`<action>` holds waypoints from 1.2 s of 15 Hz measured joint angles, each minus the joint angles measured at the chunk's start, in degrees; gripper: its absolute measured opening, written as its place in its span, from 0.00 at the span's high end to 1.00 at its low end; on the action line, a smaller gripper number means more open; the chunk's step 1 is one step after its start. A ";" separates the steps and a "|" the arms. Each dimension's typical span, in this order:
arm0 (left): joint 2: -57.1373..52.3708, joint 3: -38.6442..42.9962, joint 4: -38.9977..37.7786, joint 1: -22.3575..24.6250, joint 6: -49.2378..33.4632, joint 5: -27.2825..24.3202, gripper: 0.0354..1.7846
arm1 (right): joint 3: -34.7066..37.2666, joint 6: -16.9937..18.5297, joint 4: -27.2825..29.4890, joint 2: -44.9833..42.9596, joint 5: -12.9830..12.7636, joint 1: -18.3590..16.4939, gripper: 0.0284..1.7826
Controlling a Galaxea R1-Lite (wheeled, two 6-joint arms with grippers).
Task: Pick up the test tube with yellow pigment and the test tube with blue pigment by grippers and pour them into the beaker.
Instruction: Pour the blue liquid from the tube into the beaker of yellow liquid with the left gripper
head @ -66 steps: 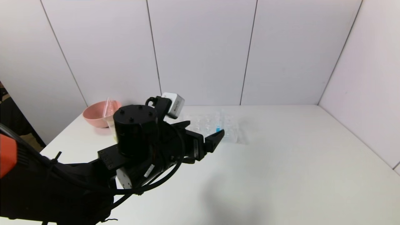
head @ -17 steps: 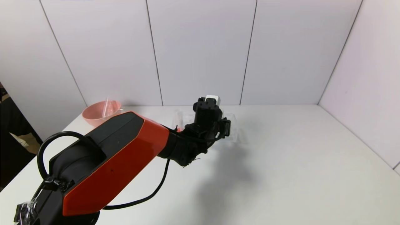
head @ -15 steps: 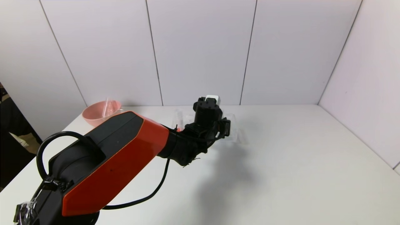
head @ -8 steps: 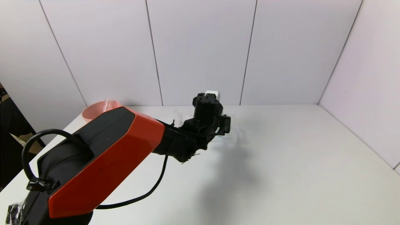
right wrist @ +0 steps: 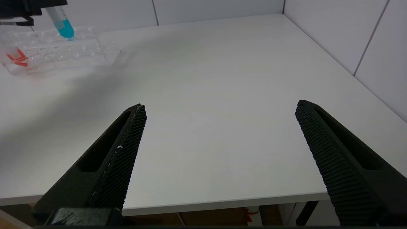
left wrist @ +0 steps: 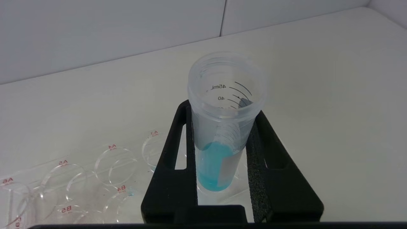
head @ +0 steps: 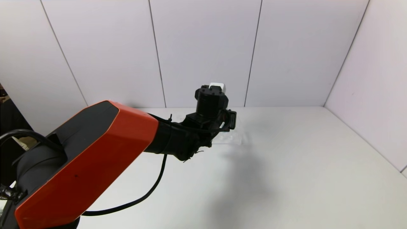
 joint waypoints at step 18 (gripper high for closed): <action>-14.46 1.79 5.95 3.55 5.71 0.85 0.76 | 0.00 0.00 0.02 0.00 0.00 -0.02 0.04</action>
